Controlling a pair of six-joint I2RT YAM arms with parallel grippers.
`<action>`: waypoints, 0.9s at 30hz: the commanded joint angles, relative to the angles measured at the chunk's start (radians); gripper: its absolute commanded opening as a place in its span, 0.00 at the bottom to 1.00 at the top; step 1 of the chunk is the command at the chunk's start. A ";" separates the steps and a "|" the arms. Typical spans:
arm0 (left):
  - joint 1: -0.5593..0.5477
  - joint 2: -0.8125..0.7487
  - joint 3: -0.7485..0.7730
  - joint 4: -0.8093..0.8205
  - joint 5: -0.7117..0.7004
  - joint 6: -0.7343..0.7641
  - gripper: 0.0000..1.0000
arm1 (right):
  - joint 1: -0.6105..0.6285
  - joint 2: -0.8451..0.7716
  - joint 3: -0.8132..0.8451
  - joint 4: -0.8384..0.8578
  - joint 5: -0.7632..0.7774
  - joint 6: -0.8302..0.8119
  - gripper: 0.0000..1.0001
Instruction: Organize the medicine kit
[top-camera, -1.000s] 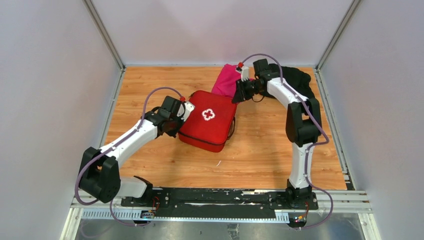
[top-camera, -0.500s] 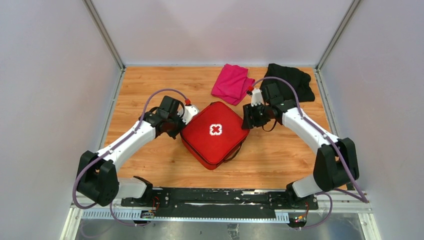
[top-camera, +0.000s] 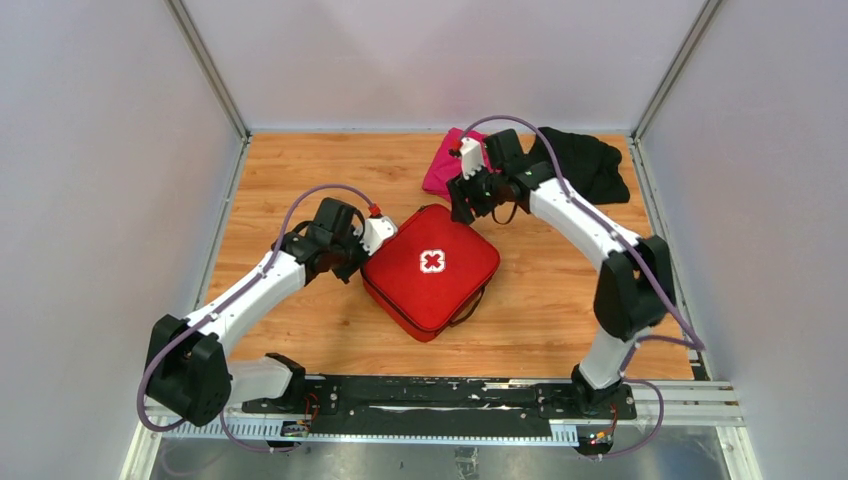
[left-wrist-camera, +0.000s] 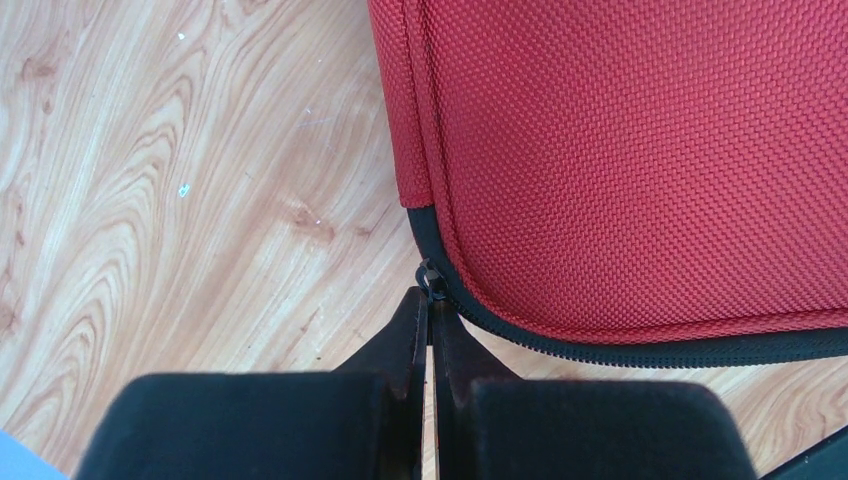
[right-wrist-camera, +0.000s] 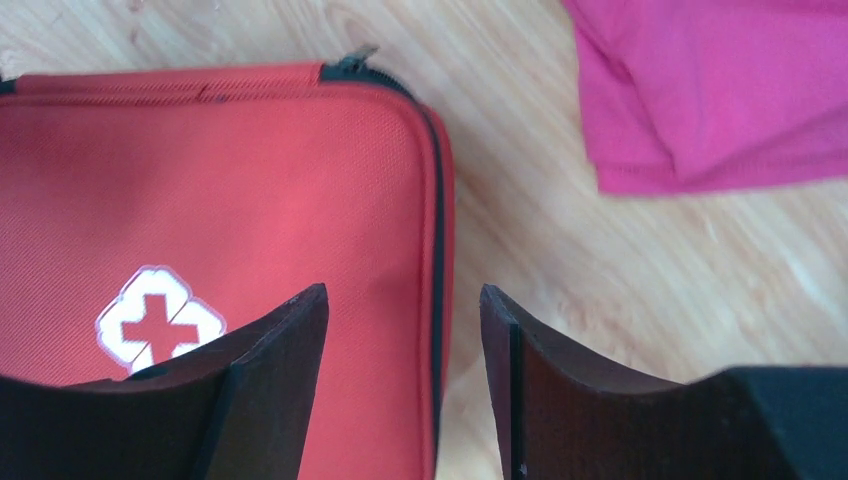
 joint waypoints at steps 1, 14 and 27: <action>-0.004 -0.031 -0.015 0.071 0.037 0.021 0.00 | -0.032 0.180 0.155 -0.082 -0.092 -0.090 0.62; -0.004 -0.007 -0.009 0.075 0.060 0.026 0.00 | -0.097 0.454 0.385 -0.184 -0.384 -0.114 0.60; -0.004 0.016 -0.002 0.081 0.063 -0.013 0.00 | -0.102 0.506 0.340 -0.224 -0.487 -0.075 0.22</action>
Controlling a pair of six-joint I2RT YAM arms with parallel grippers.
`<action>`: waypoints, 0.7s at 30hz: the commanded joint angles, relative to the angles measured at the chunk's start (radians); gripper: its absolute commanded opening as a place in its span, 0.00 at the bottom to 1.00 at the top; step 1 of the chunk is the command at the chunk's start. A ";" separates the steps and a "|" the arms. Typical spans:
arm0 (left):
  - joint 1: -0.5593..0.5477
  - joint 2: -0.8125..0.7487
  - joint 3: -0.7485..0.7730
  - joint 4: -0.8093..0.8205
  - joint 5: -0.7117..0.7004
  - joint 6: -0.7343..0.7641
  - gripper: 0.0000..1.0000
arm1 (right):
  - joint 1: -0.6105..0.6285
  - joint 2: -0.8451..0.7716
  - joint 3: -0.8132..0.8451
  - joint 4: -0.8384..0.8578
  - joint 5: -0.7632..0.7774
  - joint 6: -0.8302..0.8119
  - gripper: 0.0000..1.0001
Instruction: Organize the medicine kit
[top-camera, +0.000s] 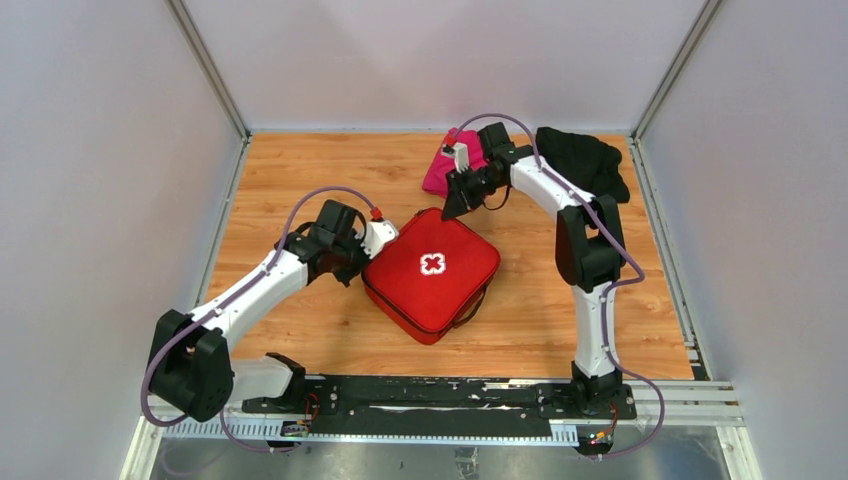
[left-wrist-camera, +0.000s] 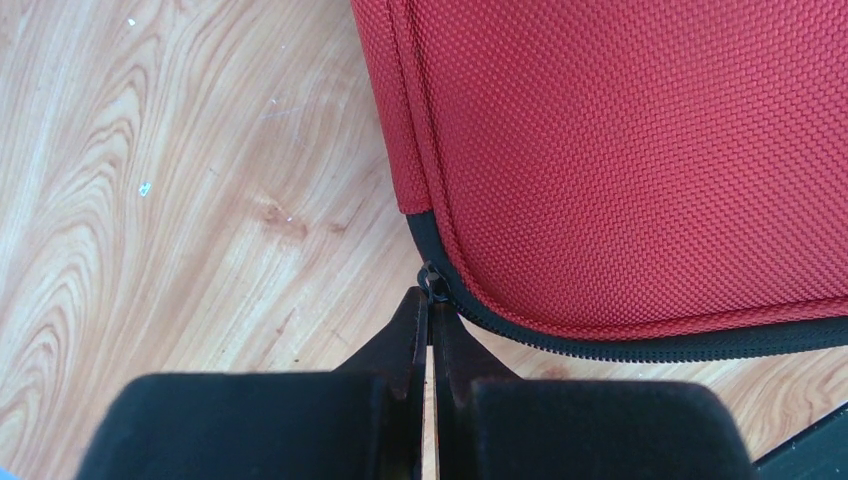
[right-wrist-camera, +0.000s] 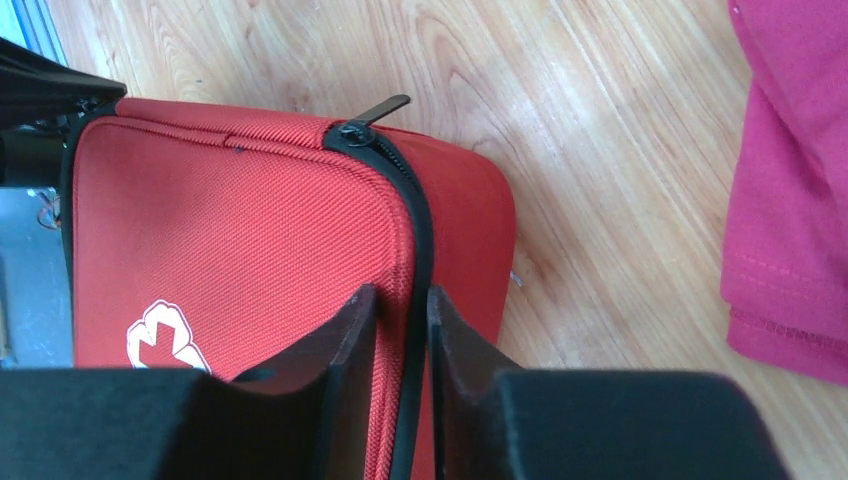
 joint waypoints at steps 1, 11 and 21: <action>-0.004 0.001 0.015 0.084 0.044 -0.028 0.00 | -0.009 0.029 -0.033 -0.073 -0.014 0.022 0.15; -0.004 0.009 0.030 0.044 0.019 -0.160 0.00 | -0.062 -0.074 -0.199 0.118 0.148 0.247 0.00; -0.010 -0.054 -0.001 -0.011 -0.051 -0.229 0.00 | -0.085 -0.227 -0.417 0.319 0.371 0.408 0.00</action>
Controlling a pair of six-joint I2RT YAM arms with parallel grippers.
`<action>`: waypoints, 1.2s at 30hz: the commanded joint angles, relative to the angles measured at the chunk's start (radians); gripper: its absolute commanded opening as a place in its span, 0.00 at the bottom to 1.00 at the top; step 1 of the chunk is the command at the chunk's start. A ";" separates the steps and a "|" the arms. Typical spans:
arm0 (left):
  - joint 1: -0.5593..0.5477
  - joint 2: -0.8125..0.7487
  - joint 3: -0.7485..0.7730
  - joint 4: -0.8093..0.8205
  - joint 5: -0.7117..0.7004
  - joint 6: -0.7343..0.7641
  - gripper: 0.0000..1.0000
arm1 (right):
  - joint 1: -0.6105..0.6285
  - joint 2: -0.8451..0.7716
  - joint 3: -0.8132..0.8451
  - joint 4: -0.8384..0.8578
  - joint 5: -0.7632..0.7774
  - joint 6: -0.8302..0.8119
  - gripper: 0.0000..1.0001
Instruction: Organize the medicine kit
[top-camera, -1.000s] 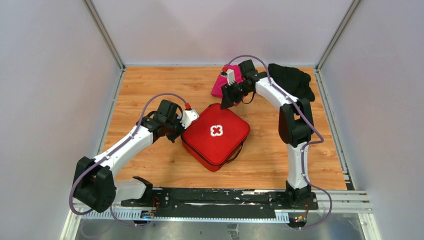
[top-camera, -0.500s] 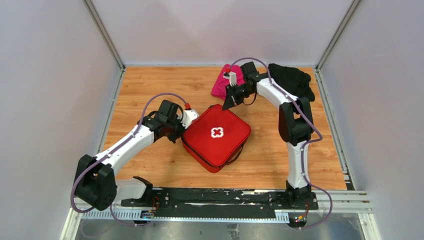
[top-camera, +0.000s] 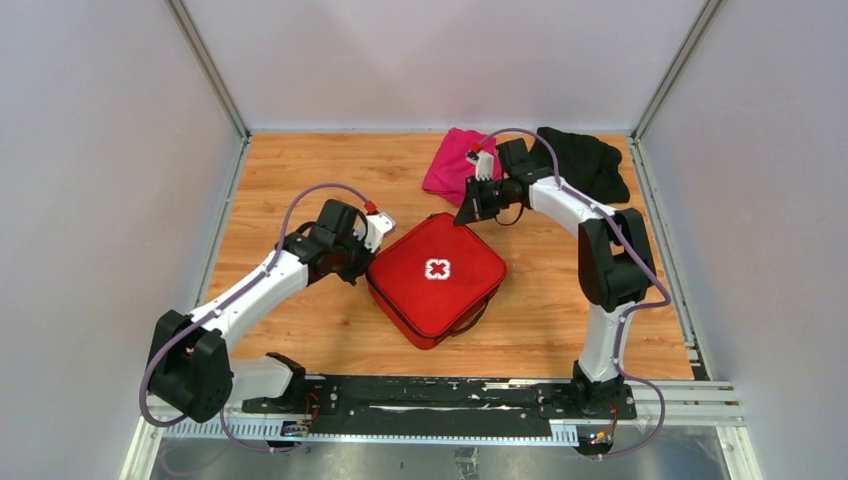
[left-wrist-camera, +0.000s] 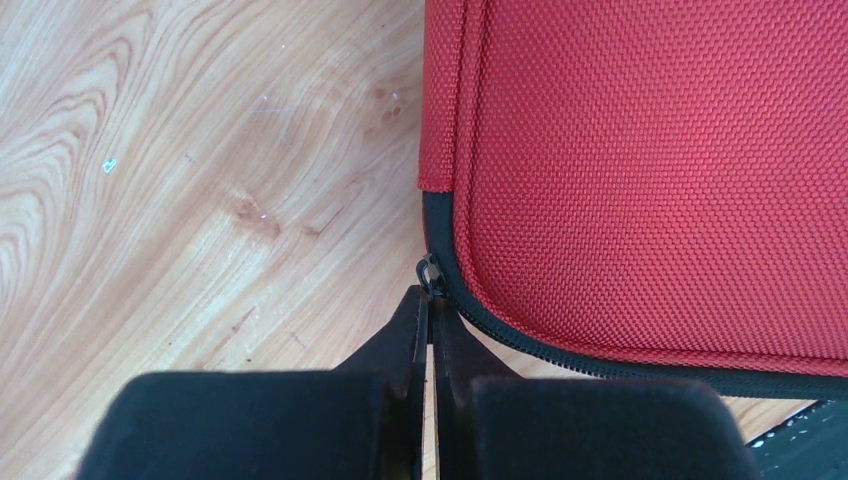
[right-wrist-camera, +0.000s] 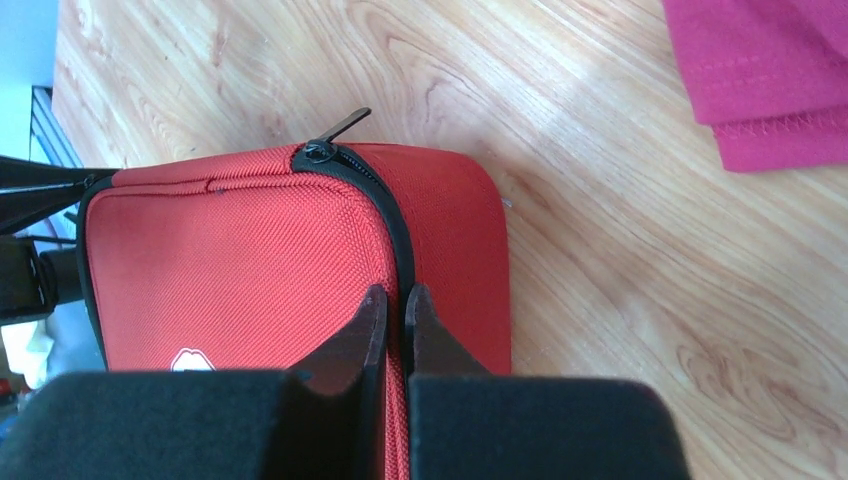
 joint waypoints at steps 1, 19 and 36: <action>-0.009 -0.063 -0.005 -0.035 -0.034 -0.060 0.00 | -0.041 -0.038 -0.097 0.066 0.250 0.089 0.00; -0.103 0.064 0.135 -0.151 -0.058 -0.159 0.00 | -0.133 -0.331 -0.417 0.247 0.548 0.278 0.00; -0.338 0.090 0.048 -0.081 -0.070 -0.419 0.00 | -0.150 -0.492 -0.563 0.300 0.666 0.388 0.00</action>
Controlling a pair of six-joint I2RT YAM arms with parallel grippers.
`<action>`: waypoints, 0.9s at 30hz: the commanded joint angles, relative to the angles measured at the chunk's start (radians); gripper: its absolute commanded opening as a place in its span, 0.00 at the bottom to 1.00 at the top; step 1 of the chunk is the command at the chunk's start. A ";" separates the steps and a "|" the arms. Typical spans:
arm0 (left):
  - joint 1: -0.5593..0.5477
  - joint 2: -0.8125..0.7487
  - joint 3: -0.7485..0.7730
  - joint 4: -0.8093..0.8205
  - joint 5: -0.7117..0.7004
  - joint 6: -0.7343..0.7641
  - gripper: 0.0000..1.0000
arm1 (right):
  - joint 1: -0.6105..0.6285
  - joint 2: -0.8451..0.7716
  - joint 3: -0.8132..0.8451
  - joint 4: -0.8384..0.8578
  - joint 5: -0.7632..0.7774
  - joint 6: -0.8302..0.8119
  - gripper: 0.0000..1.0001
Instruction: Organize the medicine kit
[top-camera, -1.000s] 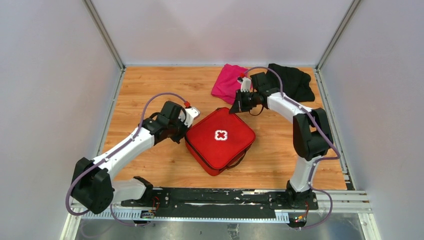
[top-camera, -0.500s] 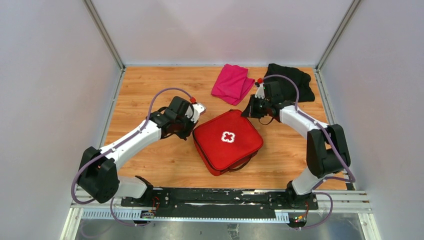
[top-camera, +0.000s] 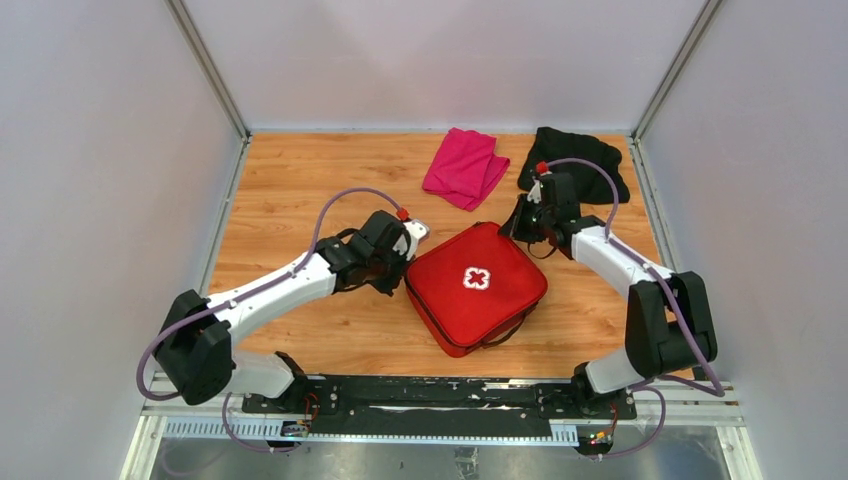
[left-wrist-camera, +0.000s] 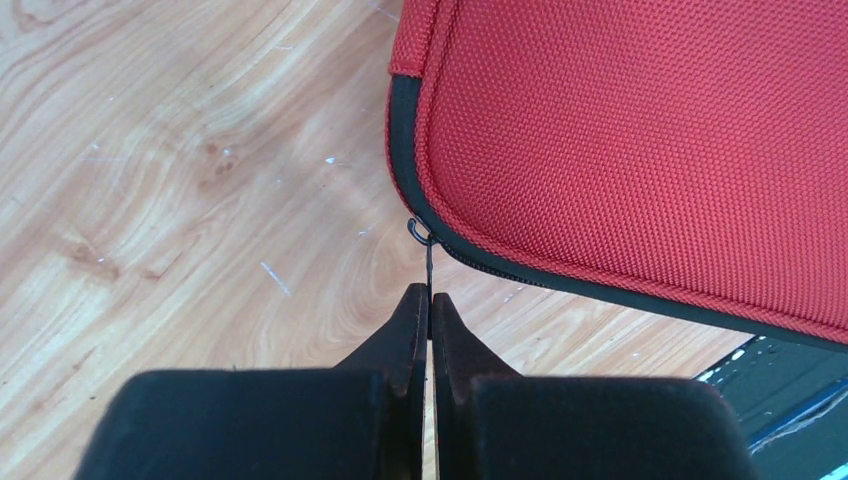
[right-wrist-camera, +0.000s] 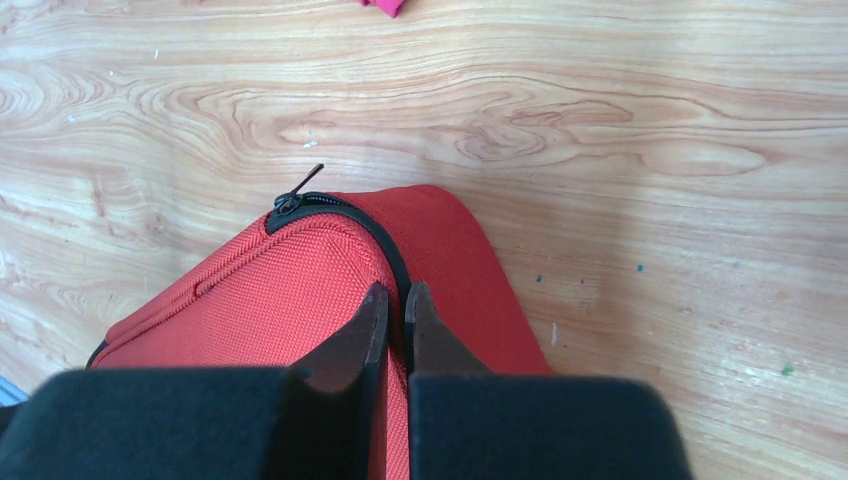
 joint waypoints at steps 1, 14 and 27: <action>-0.060 0.007 -0.044 -0.072 0.029 -0.088 0.00 | -0.061 -0.031 -0.034 0.044 0.238 0.041 0.00; -0.159 -0.091 -0.172 0.128 0.012 -0.268 0.00 | -0.066 -0.109 -0.121 0.070 0.329 0.098 0.00; -0.406 -0.032 -0.152 0.228 -0.155 -0.428 0.00 | -0.067 -0.197 -0.204 0.052 0.449 0.258 0.00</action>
